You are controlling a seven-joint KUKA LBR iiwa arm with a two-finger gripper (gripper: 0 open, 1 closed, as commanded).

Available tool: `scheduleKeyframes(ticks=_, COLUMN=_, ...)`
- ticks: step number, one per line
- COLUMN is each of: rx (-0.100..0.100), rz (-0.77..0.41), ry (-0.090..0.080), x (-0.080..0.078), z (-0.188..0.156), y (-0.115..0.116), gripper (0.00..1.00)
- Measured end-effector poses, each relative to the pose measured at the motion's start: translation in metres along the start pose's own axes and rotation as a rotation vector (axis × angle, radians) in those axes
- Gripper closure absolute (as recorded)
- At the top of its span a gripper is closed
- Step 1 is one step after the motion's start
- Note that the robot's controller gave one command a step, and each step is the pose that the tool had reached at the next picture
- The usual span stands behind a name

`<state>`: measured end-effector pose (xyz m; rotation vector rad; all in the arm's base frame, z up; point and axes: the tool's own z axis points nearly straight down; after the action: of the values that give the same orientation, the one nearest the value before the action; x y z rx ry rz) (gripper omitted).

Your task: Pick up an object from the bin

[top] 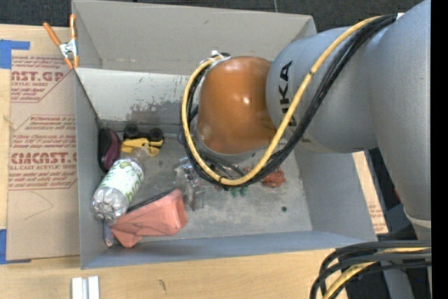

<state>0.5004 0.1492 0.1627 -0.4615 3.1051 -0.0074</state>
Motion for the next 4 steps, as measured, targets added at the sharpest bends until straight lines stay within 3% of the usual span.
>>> scheduleKeyframes(ticks=1, rx=0.0, rz=-0.147, ry=-0.002, x=0.011, z=0.002, y=0.0, gripper=1.0)
scheduleKeyframes(ticks=2, rx=-0.006, rz=-0.2, ry=-0.001, x=0.018, z=-0.016, y=-0.031, gripper=1.0)
scheduleKeyframes(ticks=3, rx=-0.006, rz=-0.213, ry=-0.002, x=0.02, z=-0.029, y=-0.025, gripper=0.0)
scheduleKeyframes(ticks=4, rx=-0.006, rz=-0.213, ry=-0.001, x=0.02, z=-0.029, y=-0.026, gripper=0.0)
